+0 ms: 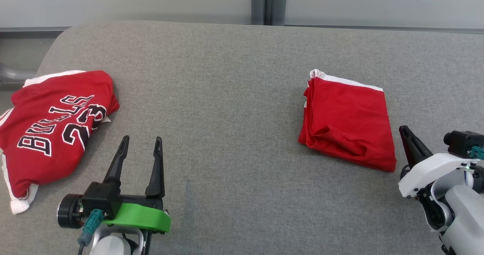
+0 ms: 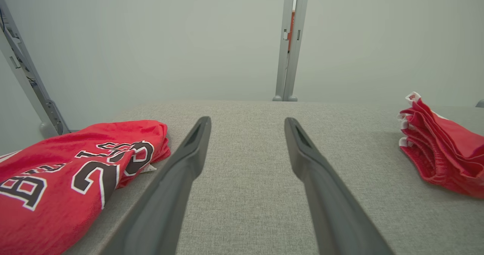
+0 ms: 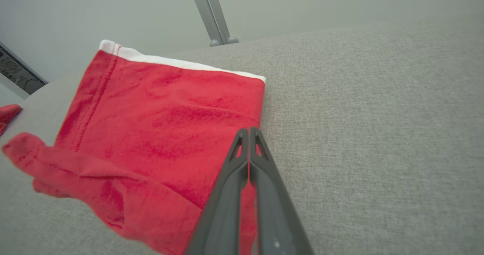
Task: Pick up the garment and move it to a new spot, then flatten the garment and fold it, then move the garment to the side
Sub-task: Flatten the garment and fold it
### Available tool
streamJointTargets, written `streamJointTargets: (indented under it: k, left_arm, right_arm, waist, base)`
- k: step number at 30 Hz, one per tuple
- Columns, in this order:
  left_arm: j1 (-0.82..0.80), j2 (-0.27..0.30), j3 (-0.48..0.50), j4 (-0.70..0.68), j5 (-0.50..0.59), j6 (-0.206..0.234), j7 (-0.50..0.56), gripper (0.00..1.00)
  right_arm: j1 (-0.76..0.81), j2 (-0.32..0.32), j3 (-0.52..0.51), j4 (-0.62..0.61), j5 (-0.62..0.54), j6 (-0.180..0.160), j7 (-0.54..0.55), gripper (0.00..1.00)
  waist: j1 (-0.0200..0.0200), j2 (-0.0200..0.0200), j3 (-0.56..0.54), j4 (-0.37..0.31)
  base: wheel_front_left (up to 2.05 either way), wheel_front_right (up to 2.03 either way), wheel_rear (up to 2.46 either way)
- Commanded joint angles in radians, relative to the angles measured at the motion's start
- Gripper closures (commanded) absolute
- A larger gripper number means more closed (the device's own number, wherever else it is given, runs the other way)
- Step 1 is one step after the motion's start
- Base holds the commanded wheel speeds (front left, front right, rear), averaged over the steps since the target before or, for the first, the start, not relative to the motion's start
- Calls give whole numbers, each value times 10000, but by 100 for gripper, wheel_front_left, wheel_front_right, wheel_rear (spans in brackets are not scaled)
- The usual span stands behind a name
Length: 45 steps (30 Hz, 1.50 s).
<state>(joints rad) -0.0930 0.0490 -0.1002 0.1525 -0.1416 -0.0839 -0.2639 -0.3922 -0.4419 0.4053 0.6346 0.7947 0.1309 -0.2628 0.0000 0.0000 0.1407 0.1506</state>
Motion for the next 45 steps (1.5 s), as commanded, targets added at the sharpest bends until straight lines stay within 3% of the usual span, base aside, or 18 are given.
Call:
streamJointTargets:
  k: [1, 10, 29, 36, 45]
  left_arm:
    - [-122, 31, 8, 1, 1, -22, -6, 0]
    - [-265, 31, -55, 59, -10, -77, -6, 0]
    - [-312, 31, -254, 73, -197, 22, -6, 0]
    - [-225, 31, -215, 91, -128, 55, -4, 0]
    - [-66, 32, -39, 130, 21, 2, -5, 0]
  right_arm:
    - [-3, 79, 25, 162, -162, -5, -25, 100]
    - [-460, 919, 682, 990, -421, -5, -26, 100]
    - [-601, 2553, 1660, 210, -1005, -5, -26, 100]
    - [-492, 2425, 1002, -663, -1696, -5, -26, 100]
    - [386, 2051, -897, -2209, -2975, -5, -26, 100]
  waist:
    - [0, 0, 28, 6]
    - [0, 0, 78, 230]
    - [0, 0, 213, 338]
    - [0, 0, 135, 84]
    - [0, 0, -86, -633]
  base:
    - [0, 0, 0]
    - [0, 0, 0]
    - [0, 0, 0]
    - [0, 0, 0]
    - [0, 0, 0]
